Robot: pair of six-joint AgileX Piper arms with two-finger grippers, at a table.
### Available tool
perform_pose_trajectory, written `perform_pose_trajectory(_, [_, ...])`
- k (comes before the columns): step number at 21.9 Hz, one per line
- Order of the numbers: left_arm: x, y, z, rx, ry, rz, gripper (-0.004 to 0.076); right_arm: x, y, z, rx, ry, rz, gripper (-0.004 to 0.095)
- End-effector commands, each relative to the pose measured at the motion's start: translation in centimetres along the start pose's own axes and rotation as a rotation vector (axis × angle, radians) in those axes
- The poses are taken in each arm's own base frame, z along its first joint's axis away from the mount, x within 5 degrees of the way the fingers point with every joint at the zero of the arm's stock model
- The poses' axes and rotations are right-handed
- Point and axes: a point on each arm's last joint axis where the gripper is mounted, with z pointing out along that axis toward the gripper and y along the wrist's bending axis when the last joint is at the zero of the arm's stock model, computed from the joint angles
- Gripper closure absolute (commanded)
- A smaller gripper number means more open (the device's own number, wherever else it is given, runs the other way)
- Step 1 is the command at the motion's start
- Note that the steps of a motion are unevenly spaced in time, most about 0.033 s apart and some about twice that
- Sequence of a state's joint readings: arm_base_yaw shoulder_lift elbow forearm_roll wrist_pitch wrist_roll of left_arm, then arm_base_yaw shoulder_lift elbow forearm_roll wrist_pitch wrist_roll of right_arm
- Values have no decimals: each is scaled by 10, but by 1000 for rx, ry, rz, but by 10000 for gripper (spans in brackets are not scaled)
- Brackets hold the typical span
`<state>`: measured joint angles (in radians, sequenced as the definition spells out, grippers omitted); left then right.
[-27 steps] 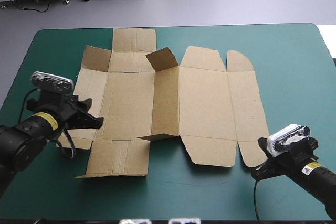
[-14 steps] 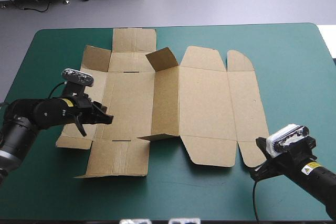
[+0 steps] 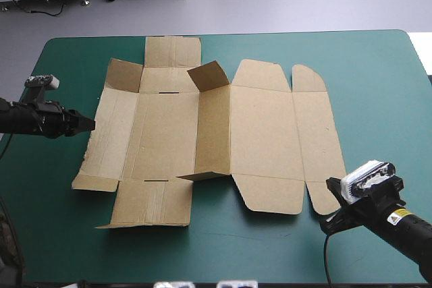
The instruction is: Fold the box
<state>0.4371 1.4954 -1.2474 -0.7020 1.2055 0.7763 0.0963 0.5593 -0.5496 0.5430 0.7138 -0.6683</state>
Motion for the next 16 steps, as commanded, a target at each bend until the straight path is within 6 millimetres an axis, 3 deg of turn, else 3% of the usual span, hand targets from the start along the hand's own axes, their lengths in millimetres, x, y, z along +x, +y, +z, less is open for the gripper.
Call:
perform_pose_trajectory(1, [-19, 1, -7, 73, -21, 14, 455, -14, -1, -4, 12, -69, 2, 927])
perform_pose_trajectory(6, [-45, 45, 18, 13, 54, -84, 454, -14, -1, -4, 3, -62, 9, 927])
perform_pose_trajectory(8, [-38, 58, 32, -10, 124, -141, 455, -14, 0, -4, -3, -65, 16, 927])
perform_pose_trajectory(16, [-27, 64, 45, 4, 175, -179, 455, -15, 1, -5, -13, -72, 16, 927])
